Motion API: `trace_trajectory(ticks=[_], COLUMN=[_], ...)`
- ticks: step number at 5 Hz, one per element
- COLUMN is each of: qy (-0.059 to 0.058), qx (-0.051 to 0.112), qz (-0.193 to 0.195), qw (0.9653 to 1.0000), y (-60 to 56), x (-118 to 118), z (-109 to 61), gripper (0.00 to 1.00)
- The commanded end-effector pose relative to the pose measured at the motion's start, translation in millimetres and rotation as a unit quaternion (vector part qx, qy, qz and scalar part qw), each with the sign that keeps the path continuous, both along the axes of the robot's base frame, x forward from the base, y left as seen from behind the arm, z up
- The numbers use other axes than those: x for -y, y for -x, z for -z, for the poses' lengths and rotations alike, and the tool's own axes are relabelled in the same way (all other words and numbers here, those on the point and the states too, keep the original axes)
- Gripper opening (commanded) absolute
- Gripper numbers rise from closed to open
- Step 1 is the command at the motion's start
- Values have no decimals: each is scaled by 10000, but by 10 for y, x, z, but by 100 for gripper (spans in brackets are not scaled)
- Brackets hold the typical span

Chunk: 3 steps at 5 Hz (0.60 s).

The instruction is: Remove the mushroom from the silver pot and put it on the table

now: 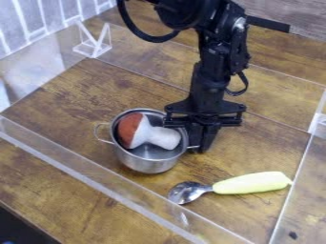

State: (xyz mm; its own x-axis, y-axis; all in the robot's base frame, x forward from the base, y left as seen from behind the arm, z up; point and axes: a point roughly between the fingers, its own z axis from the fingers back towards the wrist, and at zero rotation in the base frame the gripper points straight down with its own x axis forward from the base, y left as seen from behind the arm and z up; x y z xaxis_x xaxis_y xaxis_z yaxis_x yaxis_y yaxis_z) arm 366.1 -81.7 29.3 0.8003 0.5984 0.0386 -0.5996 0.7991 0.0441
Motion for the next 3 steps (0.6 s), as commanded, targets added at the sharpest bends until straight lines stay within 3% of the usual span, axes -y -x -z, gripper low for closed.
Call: trace_trajectory(ticks=[1,3], qy=[201,384], qx=[345,212], qz=[49,277], qw=[9992,9987], y=[-96,-114], x=[-1,24], z=[-360,-439], gripper=[0,0])
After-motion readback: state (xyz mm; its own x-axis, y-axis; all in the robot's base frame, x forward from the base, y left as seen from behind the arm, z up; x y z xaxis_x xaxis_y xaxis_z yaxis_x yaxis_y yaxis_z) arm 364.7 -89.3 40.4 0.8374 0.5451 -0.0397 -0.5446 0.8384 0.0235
